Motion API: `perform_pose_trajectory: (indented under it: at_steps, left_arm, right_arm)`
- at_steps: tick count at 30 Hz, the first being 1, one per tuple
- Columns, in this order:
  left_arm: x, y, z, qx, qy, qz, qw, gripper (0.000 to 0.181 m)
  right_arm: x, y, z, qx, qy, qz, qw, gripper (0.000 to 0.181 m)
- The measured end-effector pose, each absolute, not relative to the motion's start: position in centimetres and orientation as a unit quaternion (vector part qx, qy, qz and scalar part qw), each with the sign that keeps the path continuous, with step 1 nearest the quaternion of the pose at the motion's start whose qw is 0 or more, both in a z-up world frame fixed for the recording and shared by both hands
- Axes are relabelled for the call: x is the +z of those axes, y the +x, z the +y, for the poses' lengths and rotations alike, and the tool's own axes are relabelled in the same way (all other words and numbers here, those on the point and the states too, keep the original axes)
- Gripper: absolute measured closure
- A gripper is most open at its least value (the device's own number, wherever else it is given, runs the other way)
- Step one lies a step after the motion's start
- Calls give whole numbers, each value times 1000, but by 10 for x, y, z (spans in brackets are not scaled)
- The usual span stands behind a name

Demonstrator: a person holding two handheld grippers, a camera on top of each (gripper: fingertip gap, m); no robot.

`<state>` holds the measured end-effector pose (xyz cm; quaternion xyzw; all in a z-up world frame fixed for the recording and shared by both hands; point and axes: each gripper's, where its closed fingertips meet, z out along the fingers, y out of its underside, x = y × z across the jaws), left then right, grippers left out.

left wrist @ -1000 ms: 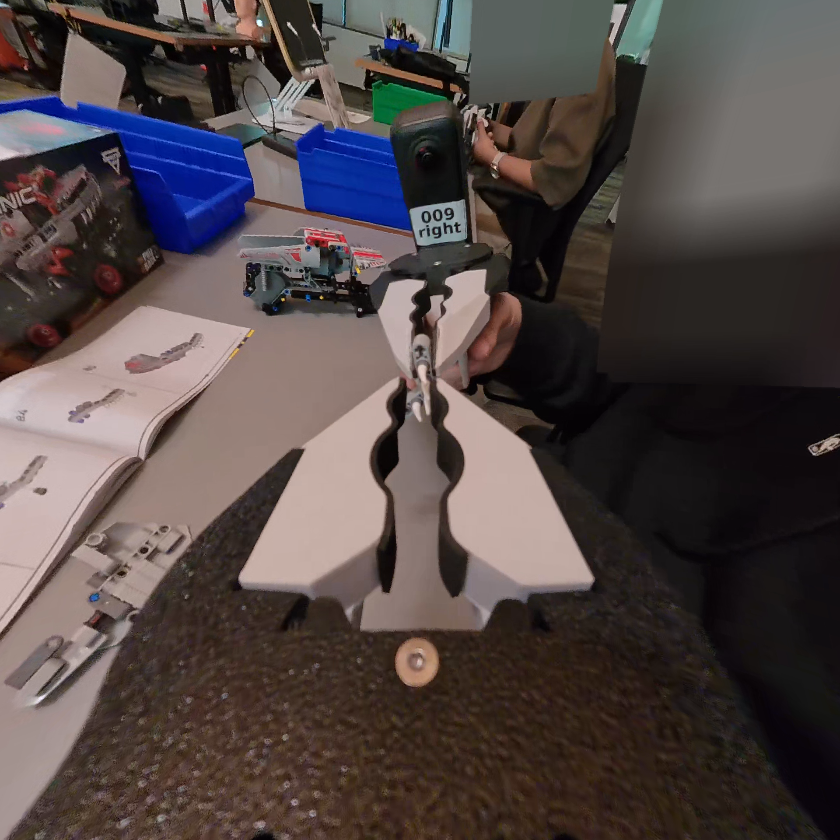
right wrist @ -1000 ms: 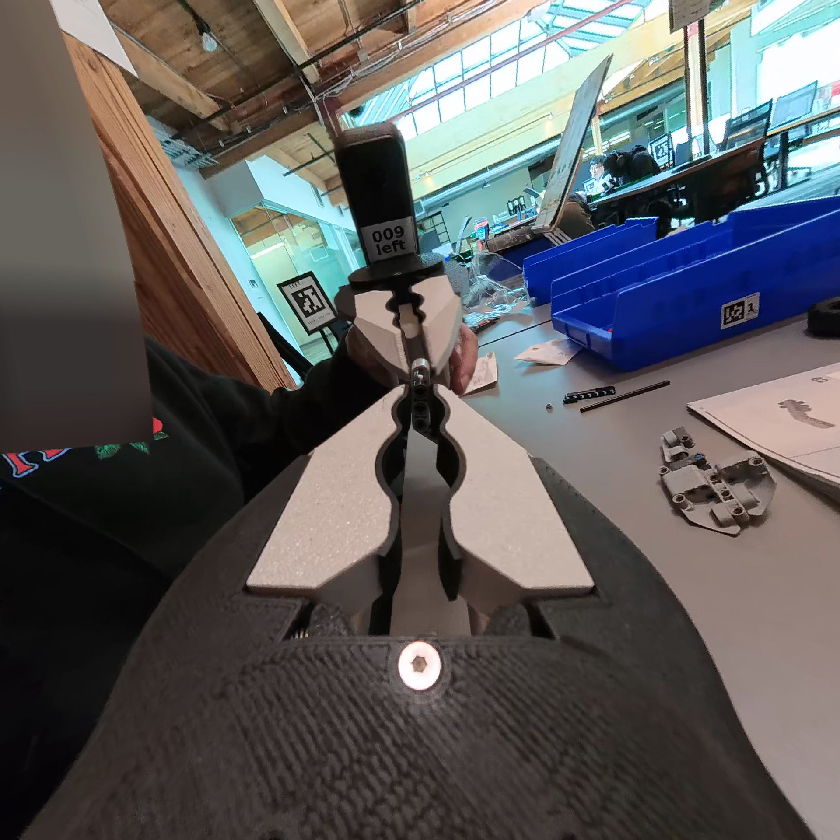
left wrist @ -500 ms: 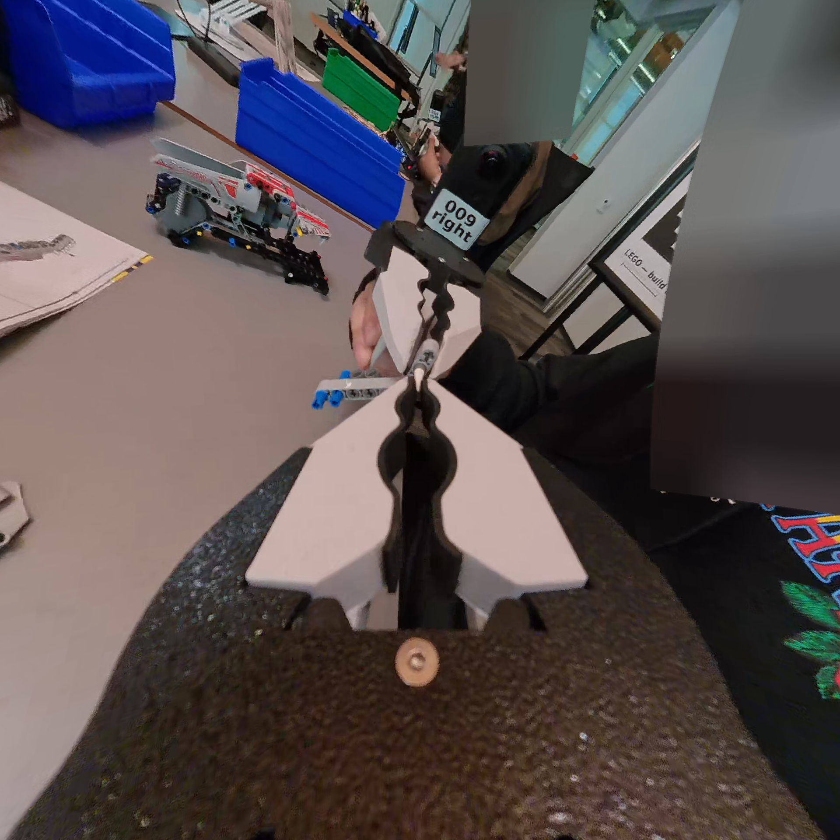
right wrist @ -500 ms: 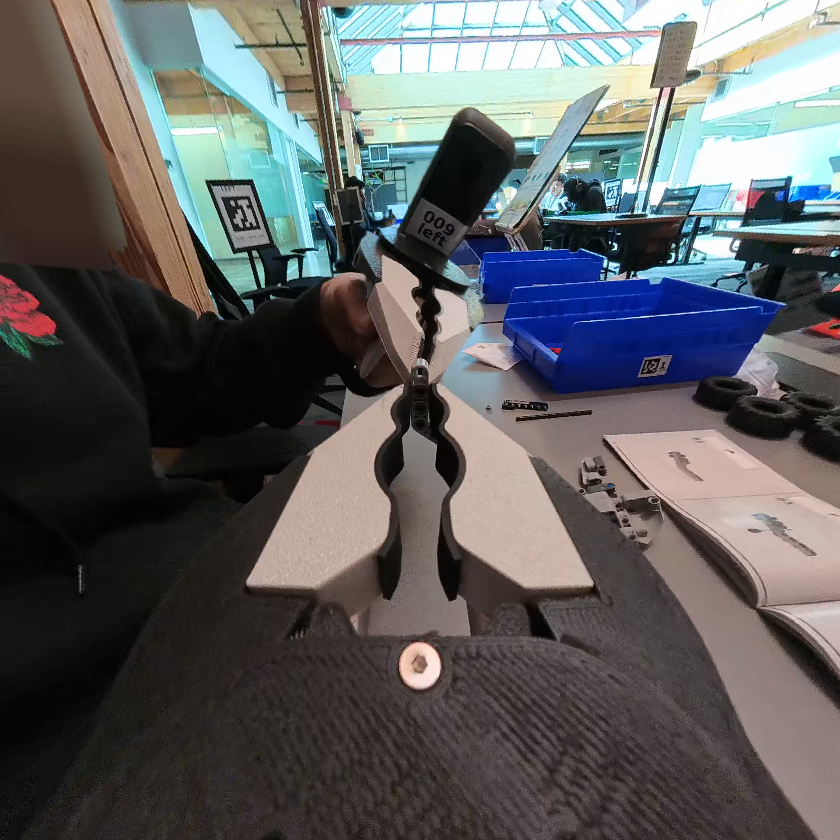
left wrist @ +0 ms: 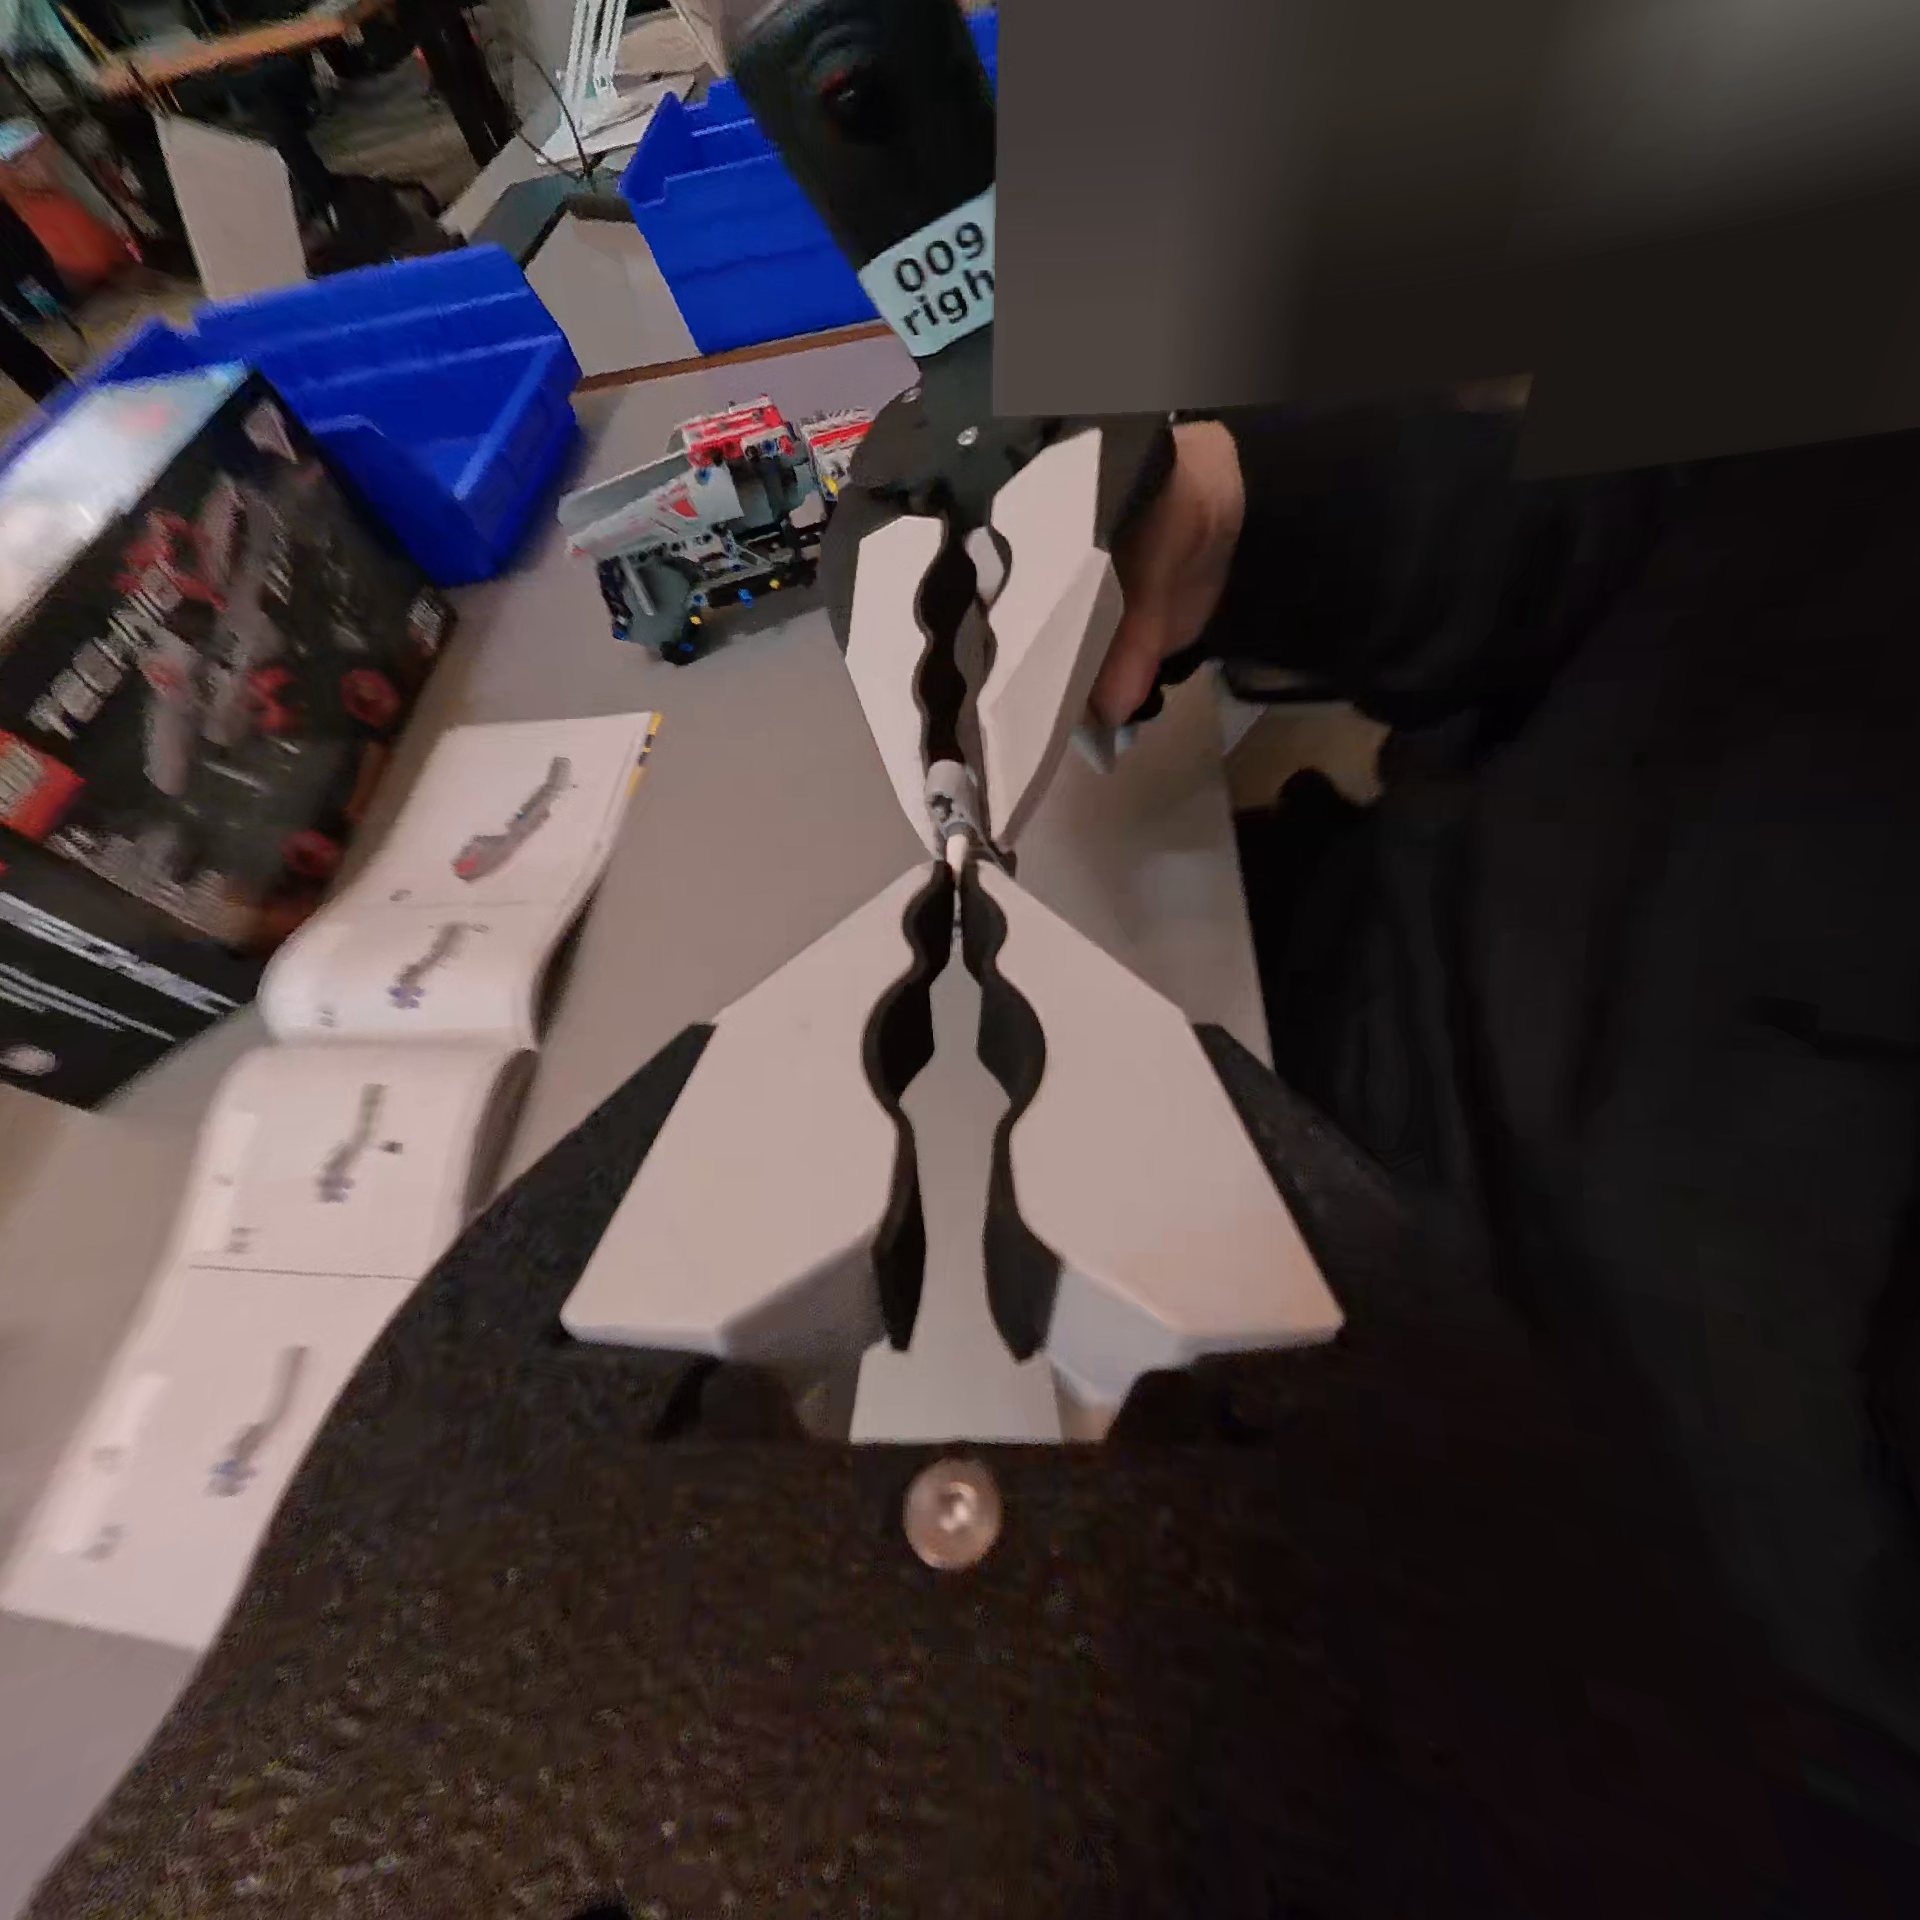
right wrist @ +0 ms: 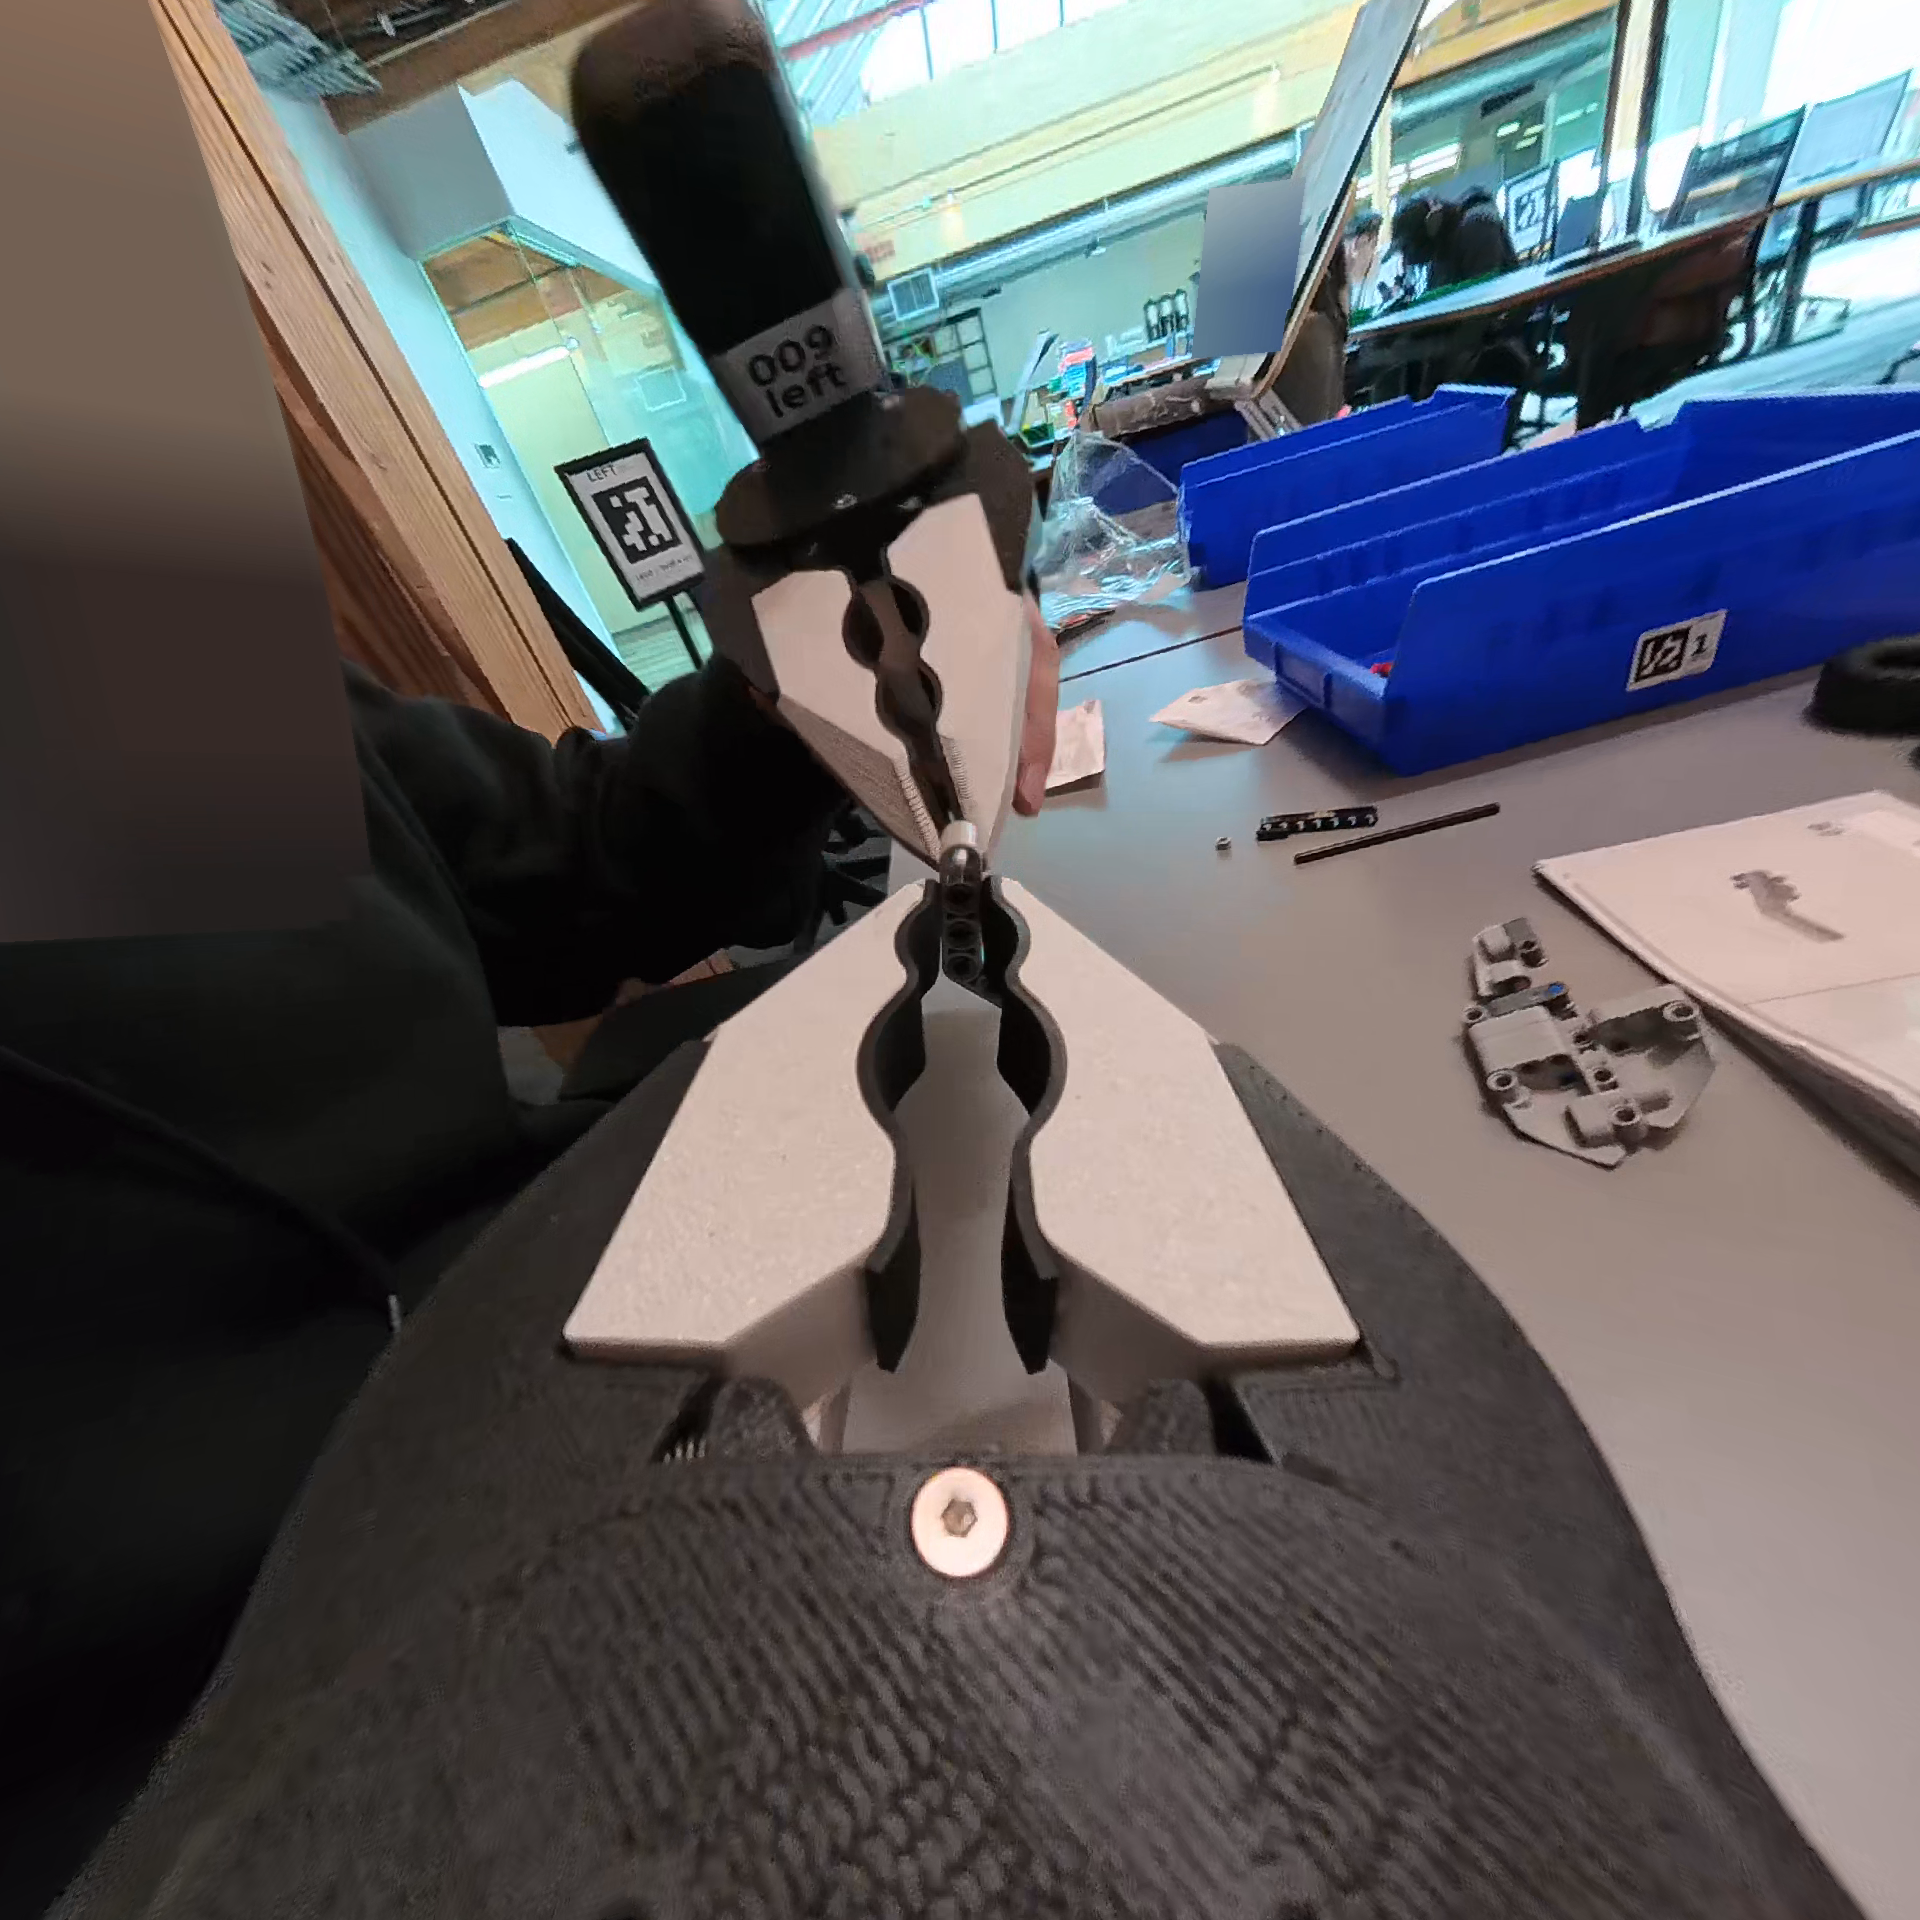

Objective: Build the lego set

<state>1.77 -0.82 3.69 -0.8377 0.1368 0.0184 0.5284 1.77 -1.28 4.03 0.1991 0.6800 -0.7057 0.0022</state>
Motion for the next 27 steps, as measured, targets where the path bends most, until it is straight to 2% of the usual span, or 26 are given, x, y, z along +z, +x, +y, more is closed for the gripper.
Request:
perform_pose_trajectory:
  at_steps: [8, 15, 23, 27]
  left_arm:
    - [47, 20, -4, 225, -791, 310, 478, 181]
    - [50, 22, -3, 298, -746, 388, 452, 181]
    - [46, 20, -3, 401, -677, 483, 385, 181]
    - [47, 17, -2, 457, -640, 512, 345, 181]
  right_arm:
    - [49, 24, -10, -735, 223, 632, 105, 175]
    - [51, 27, -9, -740, 240, 602, 180, 176]
    - [48, 27, -9, -737, 282, 522, 324, 175]
    - [46, 25, -9, -737, 285, 509, 340, 175]
